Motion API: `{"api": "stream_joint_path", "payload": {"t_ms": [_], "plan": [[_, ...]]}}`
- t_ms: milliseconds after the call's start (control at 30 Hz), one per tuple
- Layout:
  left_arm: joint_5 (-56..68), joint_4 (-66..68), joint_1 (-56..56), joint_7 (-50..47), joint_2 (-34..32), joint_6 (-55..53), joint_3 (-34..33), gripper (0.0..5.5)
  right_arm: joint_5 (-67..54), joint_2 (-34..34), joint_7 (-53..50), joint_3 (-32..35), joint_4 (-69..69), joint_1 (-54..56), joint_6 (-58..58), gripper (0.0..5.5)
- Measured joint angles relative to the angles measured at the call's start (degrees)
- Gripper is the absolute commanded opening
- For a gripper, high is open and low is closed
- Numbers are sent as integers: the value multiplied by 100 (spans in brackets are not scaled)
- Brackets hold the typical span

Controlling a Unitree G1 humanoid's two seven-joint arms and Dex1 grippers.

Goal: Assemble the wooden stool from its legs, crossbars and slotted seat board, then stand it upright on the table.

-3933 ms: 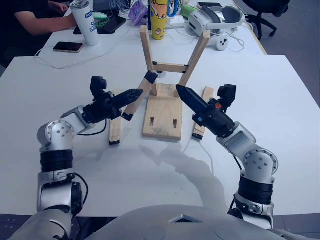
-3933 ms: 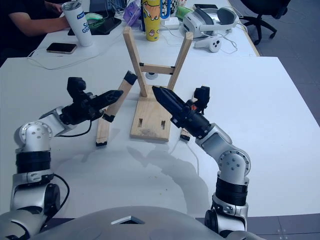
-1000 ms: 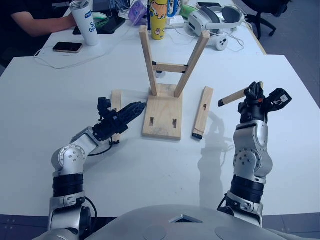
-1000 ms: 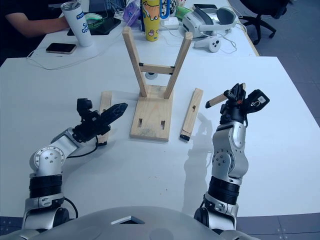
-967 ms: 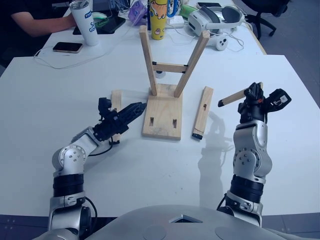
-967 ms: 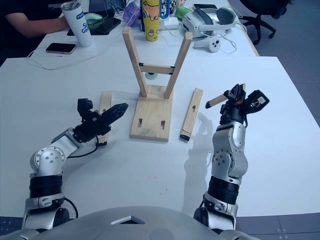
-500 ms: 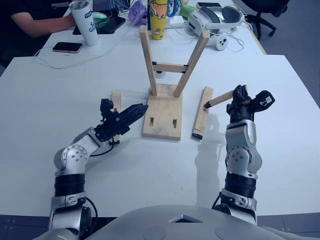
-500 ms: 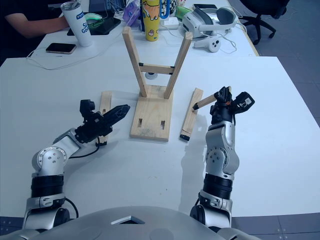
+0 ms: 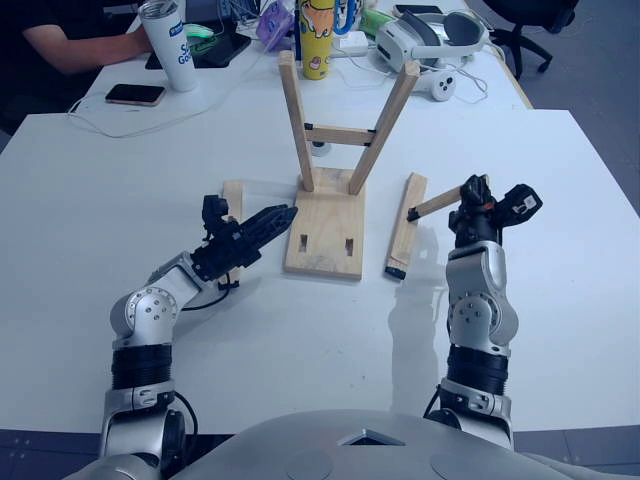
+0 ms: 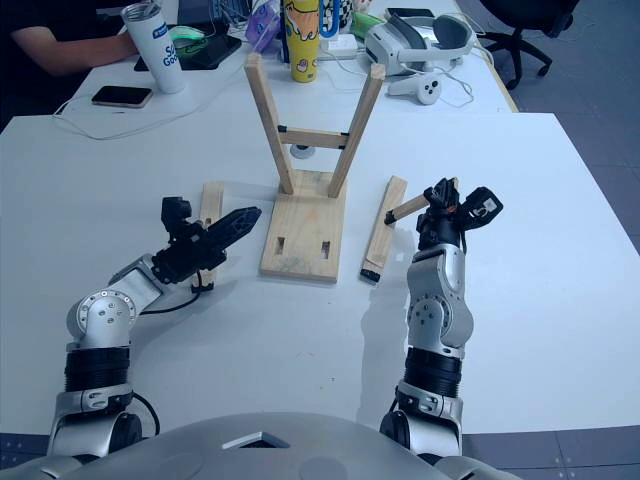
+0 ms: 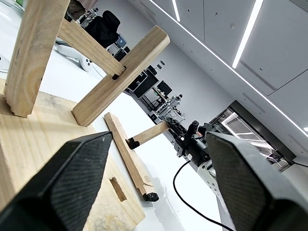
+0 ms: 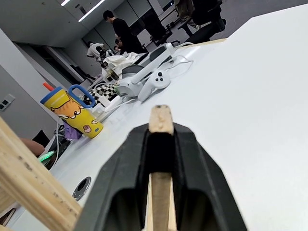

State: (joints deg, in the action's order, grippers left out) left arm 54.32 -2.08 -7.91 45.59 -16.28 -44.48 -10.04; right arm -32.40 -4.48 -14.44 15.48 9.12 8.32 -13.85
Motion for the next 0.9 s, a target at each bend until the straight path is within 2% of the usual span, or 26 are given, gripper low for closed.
{"api": "stream_joint_path", "payload": {"t_ms": [200, 367, 533, 700, 900], "plan": [[0, -1, 3, -4, 26, 1, 1, 357, -107, -3, -44, -1, -100, -4, 45, 44], [0, -12, 7, -62, 65, 21, -11, 357, 607, 151, -63, -446, -68, 90, -136, 44], [-5, -67, 33, -176, 201, 136, -14, 357, 929, 312, -24, -608, -61, 187, -394, 44], [-39, -182, 216, -269, 337, 257, 1, 357, 1297, 656, 391, -880, -71, 209, -536, 44], [-113, -253, 323, -322, 428, 393, 62, 357, 1416, 833, 674, -875, -262, 295, -531, 44]]}}
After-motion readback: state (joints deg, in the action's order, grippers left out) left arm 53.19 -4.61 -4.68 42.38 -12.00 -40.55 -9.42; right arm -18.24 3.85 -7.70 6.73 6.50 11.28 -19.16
